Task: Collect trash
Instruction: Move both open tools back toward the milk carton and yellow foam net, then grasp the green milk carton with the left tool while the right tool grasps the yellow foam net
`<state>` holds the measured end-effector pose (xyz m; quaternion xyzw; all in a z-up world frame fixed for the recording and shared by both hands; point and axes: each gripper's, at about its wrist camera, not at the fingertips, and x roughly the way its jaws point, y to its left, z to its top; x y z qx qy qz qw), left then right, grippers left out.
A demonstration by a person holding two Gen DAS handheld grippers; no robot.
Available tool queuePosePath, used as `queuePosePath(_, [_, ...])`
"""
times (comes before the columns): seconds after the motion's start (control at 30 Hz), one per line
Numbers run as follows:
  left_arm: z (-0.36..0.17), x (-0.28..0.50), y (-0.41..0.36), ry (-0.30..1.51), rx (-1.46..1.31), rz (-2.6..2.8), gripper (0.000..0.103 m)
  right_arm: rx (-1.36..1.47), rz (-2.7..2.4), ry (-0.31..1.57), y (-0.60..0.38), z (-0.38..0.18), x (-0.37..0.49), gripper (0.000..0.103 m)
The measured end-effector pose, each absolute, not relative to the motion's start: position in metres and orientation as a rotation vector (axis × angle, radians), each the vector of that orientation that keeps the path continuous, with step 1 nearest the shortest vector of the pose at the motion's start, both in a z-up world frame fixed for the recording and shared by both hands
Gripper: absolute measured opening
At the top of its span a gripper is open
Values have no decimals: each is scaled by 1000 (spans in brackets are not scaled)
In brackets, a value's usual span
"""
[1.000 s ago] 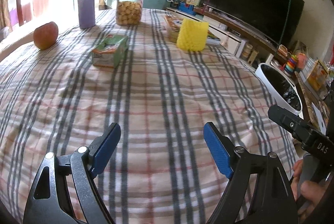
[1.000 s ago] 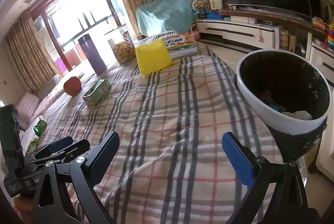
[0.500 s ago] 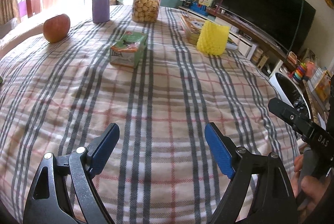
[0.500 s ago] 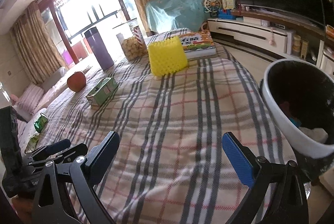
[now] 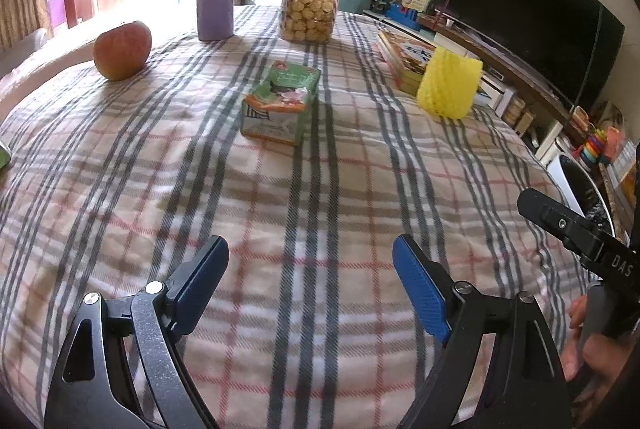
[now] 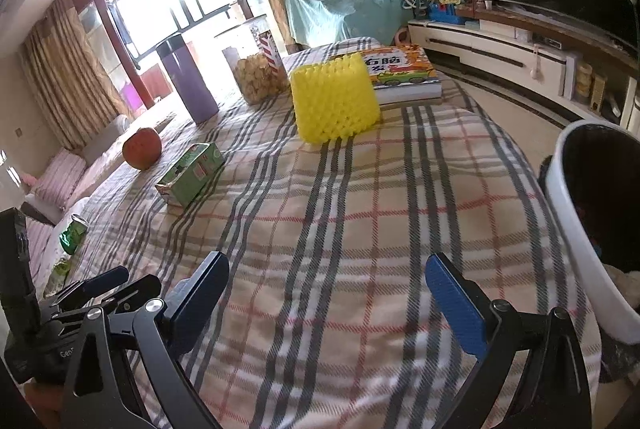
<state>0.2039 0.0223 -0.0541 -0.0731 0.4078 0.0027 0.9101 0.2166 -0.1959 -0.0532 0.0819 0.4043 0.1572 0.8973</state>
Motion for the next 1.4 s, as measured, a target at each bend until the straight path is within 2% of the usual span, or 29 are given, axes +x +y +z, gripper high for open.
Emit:
queuePosePath(0.9, [-54, 297, 45, 836, -103, 61, 86, 166, 321, 873, -171, -64, 314, 100])
queuePosePath(1.4, [-66, 318, 46, 849, -109, 61, 86, 157, 269, 884, -165, -73, 352, 99])
